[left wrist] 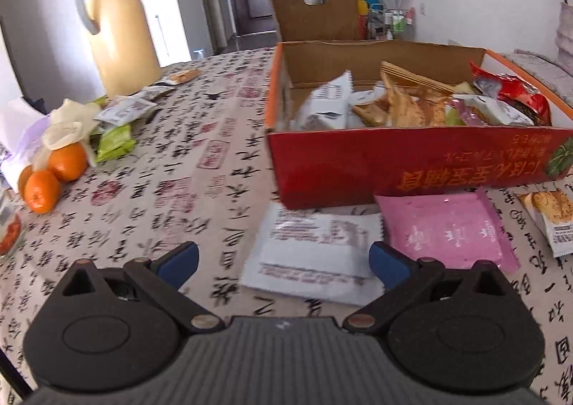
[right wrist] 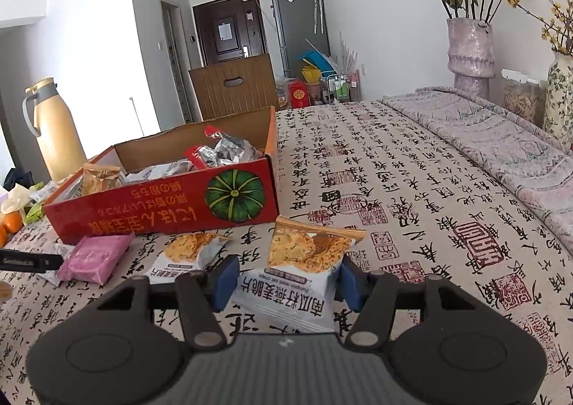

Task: Organize snacks
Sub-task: 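Grasp a white printed packet with the left tool while the right tool holds the cracker packet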

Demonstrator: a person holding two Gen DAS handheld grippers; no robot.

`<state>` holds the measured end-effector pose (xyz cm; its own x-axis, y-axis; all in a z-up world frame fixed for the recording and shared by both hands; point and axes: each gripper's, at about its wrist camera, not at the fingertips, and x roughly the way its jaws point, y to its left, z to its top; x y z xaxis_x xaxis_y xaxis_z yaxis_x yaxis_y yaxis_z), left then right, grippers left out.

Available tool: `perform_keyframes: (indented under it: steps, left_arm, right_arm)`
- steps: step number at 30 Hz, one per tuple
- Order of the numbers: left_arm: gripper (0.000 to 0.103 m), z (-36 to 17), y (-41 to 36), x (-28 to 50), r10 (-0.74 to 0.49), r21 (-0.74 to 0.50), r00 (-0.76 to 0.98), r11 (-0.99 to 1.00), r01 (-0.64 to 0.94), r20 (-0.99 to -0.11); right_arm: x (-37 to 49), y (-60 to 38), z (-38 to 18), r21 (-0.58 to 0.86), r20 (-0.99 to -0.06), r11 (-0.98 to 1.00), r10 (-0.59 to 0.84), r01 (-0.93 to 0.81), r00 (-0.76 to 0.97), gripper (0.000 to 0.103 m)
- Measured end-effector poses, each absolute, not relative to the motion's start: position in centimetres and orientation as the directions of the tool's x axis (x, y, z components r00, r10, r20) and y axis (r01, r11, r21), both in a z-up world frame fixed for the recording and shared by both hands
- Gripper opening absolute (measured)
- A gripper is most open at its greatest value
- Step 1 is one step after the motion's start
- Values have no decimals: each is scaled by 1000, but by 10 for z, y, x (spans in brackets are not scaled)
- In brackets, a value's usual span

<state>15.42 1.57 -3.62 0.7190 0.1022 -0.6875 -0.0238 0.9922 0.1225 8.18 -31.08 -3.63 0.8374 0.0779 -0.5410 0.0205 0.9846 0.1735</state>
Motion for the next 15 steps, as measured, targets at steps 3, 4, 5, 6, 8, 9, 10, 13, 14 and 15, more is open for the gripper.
perform_keyframes:
  steps: [3,4,5,6,8,9,10,13,14,15]
  left_arm:
    - [103,-42,9,162,105,132,707,991,-16,-700]
    - [103,-44,9,164,102,129,703,992,-15,-704]
    - [103,-45,9,166,96,118,704,993,-16,-704]
    - [103,-45,10,167,89,108,703,994,-16,-706]
    - [103,-47,11,169,74,89,701,996,-14,-709]
    - [103,-47,12,169,66,78,700,997,-14,-711]
    - [103,-48,14,170,58,67,698,998,-14,-714]
    - [96,-48,19,170,20,23,688,1000,-5,-725]
    - [95,-47,20,170,9,15,689,1000,3,-724]
    - [89,-46,19,168,4,14,692,1000,9,-722]
  right_arm:
    - [83,-311,-38,175,-541,984,79,20,838,58]
    - [83,-311,-38,175,-541,984,80,19,837,58]
    - [83,-311,-38,176,-541,984,81,18,837,58]
    - [83,-311,-38,176,-541,984,82,17,837,58]
    - [84,-311,-38,175,-541,984,83,16,837,58]
    - [84,-311,-38,174,-542,985,82,17,836,58]
    - [84,-311,-39,173,-543,985,81,17,836,58]
    - [85,-311,-39,171,-545,985,76,22,835,58]
    - [85,-311,-39,170,-545,985,73,24,835,58]
    - [85,-311,-39,169,-546,985,71,26,835,58]
